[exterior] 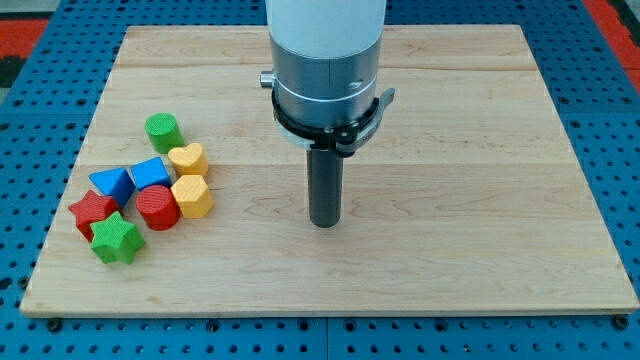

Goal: Nudge the green star up a bit

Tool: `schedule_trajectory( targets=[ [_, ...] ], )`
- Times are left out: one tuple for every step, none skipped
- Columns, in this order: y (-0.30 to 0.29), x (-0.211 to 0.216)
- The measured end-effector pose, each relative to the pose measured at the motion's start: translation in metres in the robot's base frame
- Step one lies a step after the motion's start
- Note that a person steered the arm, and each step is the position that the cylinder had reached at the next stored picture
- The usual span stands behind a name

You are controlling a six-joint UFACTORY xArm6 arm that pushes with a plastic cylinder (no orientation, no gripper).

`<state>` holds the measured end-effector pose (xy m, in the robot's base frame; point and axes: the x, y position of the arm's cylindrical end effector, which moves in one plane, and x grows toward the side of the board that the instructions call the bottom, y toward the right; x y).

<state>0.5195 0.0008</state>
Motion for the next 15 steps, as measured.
schedule_trajectory(
  targets=[
    [0.000,0.001],
    [0.000,0.004],
    [0.002,0.004],
    [0.002,0.004],
    [0.003,0.007],
    [0.006,0.007],
    [0.006,0.007],
    [0.014,0.008],
    [0.010,0.007],
    [0.015,0.021],
    [0.017,0.035],
    [0.018,0.038],
    [0.018,0.038],
    [0.022,0.049],
    [0.016,0.049]
  ],
)
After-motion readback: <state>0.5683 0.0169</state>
